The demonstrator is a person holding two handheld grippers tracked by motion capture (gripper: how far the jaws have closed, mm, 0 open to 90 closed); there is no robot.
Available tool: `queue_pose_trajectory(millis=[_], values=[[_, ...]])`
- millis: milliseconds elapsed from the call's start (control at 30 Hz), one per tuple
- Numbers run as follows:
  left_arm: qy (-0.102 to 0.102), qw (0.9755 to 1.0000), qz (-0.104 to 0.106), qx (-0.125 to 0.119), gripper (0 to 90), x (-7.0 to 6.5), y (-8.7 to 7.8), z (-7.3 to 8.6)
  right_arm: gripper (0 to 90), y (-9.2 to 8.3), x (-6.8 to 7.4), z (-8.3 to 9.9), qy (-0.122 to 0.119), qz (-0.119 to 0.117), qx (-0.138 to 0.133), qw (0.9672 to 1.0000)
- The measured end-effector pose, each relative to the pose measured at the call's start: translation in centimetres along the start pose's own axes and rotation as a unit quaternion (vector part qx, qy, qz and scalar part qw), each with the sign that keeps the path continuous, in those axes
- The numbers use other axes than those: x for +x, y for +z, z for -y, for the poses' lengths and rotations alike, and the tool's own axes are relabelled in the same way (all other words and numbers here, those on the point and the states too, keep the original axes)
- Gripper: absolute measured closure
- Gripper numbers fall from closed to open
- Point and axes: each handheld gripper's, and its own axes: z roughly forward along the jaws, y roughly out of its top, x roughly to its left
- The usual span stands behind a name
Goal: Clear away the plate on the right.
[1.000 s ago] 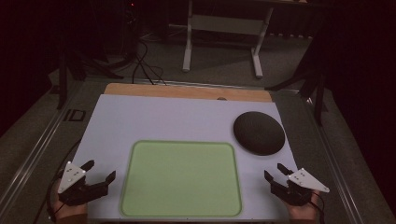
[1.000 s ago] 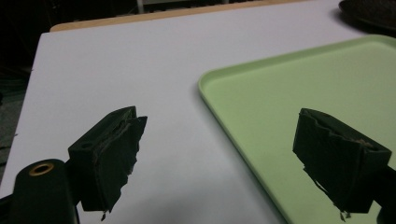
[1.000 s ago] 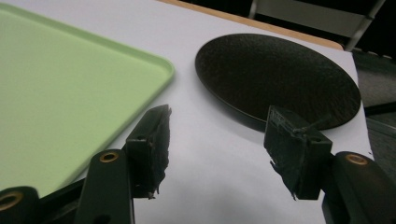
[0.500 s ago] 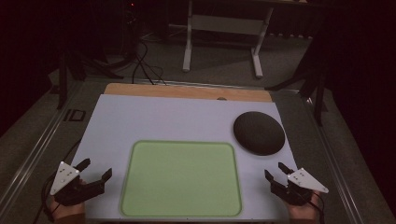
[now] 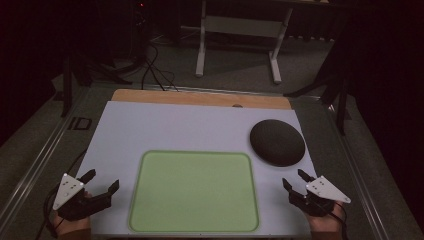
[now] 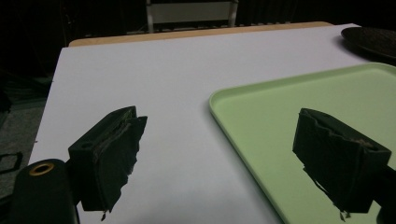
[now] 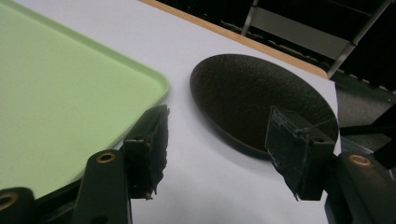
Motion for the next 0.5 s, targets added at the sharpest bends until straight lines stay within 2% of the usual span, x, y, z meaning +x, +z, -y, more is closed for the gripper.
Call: queue_pose_trajectory(millis=[500], values=[[-0.001,1.0000,0.001,-0.002,14.9,0.0,-0.1,0.0,38.0,0.4,-1.6,-2.2,-0.040,0.017,0.002,0.9991]])
